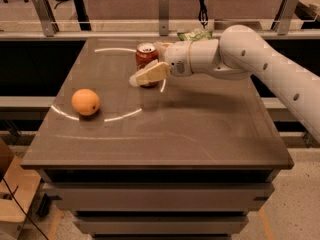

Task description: Knock coke can over

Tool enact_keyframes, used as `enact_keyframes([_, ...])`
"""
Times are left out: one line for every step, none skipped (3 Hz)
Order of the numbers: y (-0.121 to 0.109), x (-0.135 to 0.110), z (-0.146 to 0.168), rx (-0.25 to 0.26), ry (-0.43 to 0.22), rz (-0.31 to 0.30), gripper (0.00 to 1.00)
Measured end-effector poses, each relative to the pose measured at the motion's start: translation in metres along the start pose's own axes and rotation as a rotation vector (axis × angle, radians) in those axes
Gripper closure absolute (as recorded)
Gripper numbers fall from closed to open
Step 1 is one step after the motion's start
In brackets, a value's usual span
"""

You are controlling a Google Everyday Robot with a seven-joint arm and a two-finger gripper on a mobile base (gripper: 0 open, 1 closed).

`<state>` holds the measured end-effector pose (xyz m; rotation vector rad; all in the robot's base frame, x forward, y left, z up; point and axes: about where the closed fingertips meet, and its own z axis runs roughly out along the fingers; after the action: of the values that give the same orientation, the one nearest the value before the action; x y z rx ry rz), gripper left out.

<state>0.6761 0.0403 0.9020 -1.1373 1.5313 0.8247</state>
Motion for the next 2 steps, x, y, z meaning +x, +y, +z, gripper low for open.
enact_keyframes([-0.0104, 0.0041, 0.0118, -0.006, -0.025, 0.001, 0.19])
enact_keyframes([-0.0168, 0.0064, 0.0135, 0.001, -0.03, -0.003, 0.42])
